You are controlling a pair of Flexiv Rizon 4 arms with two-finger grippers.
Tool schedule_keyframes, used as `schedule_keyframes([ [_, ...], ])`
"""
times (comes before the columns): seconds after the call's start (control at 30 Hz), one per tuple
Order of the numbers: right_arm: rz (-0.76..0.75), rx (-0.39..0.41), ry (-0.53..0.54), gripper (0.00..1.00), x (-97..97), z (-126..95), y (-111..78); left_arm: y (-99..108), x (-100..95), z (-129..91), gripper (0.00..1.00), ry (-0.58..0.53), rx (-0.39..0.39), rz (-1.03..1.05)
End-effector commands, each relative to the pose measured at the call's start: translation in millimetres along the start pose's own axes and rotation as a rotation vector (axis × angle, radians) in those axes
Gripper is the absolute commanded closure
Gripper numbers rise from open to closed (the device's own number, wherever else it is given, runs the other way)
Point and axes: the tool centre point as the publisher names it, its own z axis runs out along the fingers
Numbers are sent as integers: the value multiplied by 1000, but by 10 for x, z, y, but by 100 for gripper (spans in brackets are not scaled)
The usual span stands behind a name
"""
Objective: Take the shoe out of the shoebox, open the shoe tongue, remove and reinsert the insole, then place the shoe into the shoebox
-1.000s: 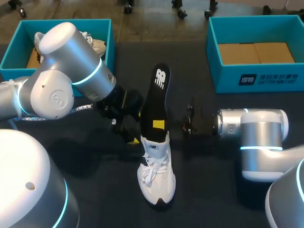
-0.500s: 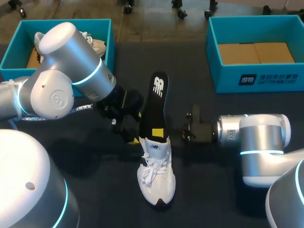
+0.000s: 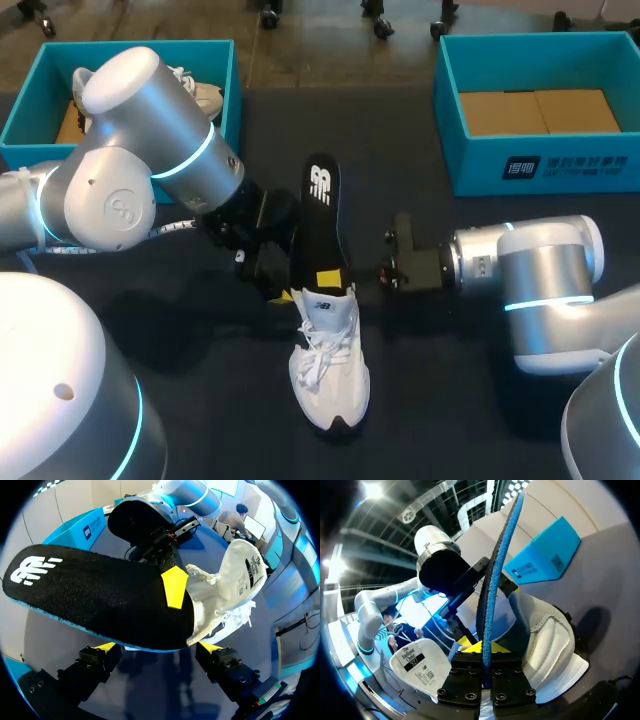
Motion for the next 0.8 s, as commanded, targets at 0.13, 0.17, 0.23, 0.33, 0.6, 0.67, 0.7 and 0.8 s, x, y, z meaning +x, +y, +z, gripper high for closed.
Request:
schedule_keyframes([
  [0.13, -26, -23, -20, 91, 75, 13, -9, 3, 6, 10, 0, -2, 0, 0],
  [0.17, -29, -21, -20, 87, 93, 15, -2, 3, 6, 10, 0, -2, 0, 0],
  [0.23, -38, -20, -22, 85, 116, 19, 13, 3, 6, 10, 0, -2, 0, 0],
  [0.33, -45, -18, -21, 77, 126, 24, 39, 3, 6, 10, 0, -2, 0, 0],
  [0.6, -76, -21, -21, 75, 154, 41, 112, 3, 6, 10, 0, -2, 0, 0],
  [0.67, -85, -18, -21, 75, 167, 46, 141, 3, 6, 10, 0, -2, 0, 0],
  [0.7, -90, -18, -21, 75, 172, 49, 155, 3, 6, 10, 0, -2, 0, 0],
  [0.8, -101, -15, -19, 73, 182, 57, 205, 3, 6, 10, 0, -2, 0, 0],
])
